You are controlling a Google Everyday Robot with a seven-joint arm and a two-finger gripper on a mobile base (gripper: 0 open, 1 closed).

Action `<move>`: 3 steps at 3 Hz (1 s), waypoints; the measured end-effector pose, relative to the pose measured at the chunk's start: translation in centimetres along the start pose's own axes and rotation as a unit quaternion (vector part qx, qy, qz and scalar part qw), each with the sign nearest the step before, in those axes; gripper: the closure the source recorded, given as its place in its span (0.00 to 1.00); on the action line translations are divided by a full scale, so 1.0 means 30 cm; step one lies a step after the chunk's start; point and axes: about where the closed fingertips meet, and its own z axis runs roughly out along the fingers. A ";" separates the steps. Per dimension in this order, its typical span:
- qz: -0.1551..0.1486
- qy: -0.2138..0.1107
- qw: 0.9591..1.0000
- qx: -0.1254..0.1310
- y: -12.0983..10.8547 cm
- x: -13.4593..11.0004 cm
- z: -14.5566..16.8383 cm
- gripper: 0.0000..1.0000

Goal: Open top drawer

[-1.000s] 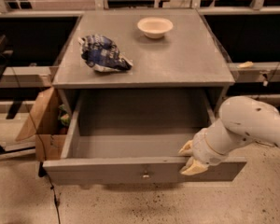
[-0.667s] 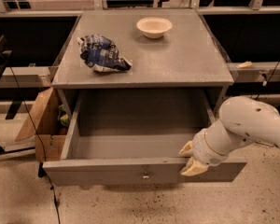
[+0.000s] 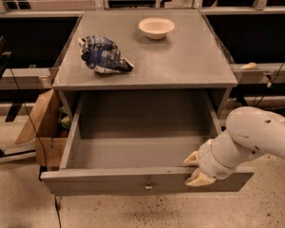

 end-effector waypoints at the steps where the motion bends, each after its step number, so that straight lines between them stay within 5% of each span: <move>1: 0.000 0.002 1.000 -0.001 0.028 0.002 -0.004 0.35; 2: -0.001 0.006 1.000 -0.004 0.081 0.021 -0.017 0.11; 3: -0.003 0.009 1.000 -0.004 0.111 0.028 -0.032 0.00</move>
Offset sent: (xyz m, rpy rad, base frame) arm -0.0455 -0.0173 0.0007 -0.0189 0.0150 0.0030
